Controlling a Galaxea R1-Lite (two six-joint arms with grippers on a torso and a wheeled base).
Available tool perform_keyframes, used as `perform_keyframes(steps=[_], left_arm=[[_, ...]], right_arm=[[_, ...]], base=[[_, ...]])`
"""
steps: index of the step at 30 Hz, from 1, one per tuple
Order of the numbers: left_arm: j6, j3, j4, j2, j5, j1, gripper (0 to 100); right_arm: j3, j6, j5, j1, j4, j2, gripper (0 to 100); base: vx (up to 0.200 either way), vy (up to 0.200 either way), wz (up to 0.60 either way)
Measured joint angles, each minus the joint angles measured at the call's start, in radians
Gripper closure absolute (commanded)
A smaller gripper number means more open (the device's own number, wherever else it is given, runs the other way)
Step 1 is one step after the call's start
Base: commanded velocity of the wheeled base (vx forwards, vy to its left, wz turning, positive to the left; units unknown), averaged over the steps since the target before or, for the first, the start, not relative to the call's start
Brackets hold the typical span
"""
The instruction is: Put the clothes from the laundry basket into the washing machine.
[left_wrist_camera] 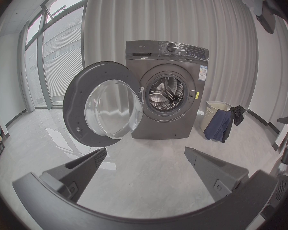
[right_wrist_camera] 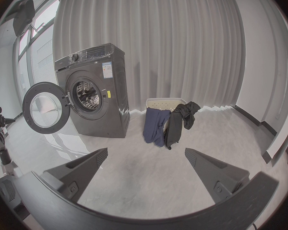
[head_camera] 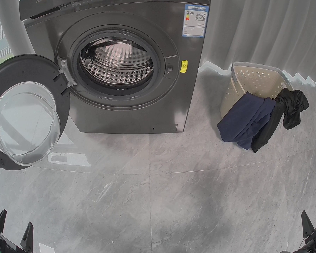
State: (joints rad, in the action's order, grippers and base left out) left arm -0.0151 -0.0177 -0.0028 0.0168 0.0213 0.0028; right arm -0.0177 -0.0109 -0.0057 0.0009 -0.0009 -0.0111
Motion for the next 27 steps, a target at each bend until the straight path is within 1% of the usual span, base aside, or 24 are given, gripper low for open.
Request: perform_keyframes(steps=[8,20,27], left_arm=[[-0.001,0.0,0.001,0.0,-0.005,0.0,0],[-0.009,0.0,-0.001,0.0,-0.009,0.0,0],[-0.01,0.0,-0.001,0.0,-0.01,-0.001,0]], right_arm=[[0.0,-0.001,0.0,0.0,-0.001,0.0,0],[0.0,-0.001,-0.002,0.001,-0.001,-0.002,0],[0.0,-0.001,-0.002,0.0,0.0,-0.002,0]], base=[[0.0,-0.2,0.0],[0.0,0.0,0.0],[0.2,0.0,0.0]])
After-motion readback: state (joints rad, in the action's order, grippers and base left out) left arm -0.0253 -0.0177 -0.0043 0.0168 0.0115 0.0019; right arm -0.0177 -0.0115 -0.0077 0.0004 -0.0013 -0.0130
